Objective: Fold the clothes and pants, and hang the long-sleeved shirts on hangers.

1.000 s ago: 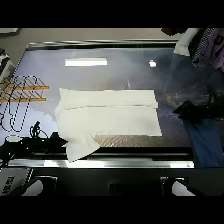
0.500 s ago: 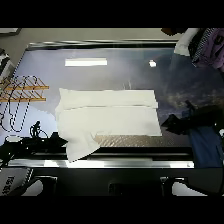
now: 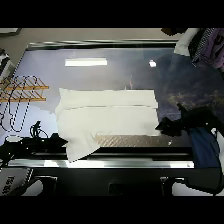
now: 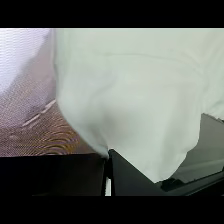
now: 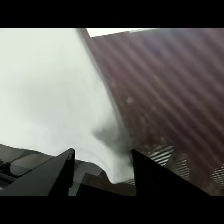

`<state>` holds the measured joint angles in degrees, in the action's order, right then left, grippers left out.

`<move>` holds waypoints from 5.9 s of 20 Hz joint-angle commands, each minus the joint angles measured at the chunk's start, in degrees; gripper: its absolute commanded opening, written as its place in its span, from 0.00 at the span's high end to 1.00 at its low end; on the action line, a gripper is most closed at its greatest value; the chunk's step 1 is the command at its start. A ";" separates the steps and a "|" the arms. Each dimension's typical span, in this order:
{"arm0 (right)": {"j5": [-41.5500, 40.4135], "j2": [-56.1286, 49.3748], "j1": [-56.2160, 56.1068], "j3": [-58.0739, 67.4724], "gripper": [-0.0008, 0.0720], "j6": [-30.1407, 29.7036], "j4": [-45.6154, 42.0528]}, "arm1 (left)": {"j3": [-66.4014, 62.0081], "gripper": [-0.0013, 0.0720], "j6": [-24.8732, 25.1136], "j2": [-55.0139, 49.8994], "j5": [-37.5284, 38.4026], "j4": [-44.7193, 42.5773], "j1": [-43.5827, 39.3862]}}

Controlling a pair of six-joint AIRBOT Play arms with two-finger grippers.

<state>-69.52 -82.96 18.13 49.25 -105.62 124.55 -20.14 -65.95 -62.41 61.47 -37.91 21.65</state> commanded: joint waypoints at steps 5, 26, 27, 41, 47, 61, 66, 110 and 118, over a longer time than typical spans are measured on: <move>3.54 -1.46 -5.64 -0.09 0.75 1.73 -0.09 | -0.09 0.96 0.20 0.04 0.11 0.00 0.07; -0.55 17.16 -5.66 1.05 0.94 3.48 -4.96 | -22.43 0.96 -25.29 14.43 11.69 -19.30 -4.76; 1.01 15.96 -5.66 2.08 0.94 2.73 -4.59 | -24.44 0.96 -24.70 11.10 10.19 -19.26 -6.38; 10.23 -8.39 -9.07 25.18 0.94 2.99 -4.33 | -57.42 0.96 -23.93 -27.61 7.06 -19.28 -12.63; 14.03 -10.95 -9.46 25.42 0.94 4.72 -5.25 | -67.43 0.96 -23.87 -37.22 7.13 -19.28 -13.68; -1.38 -11.74 2.23 33.27 0.24 14.08 -3.06 | -76.46 0.41 -23.85 -39.30 15.08 -24.11 -12.33; -6.78 -16.92 5.88 33.27 0.12 7.72 4.74 | -76.78 0.41 -23.87 -35.69 15.28 -24.74 -12.41; -9.22 8.20 -3.34 33.79 0.94 22.69 -12.57 | -76.78 0.96 -32.28 -53.90 -20.44 14.21 -57.27; -8.20 8.44 -3.34 37.51 0.94 25.07 -9.88 | -77.88 0.96 -32.26 -59.65 -37.03 29.73 -67.98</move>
<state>-78.26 -74.78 14.83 86.06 -81.54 112.92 -97.27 -98.13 -120.14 31.90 -14.50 -42.92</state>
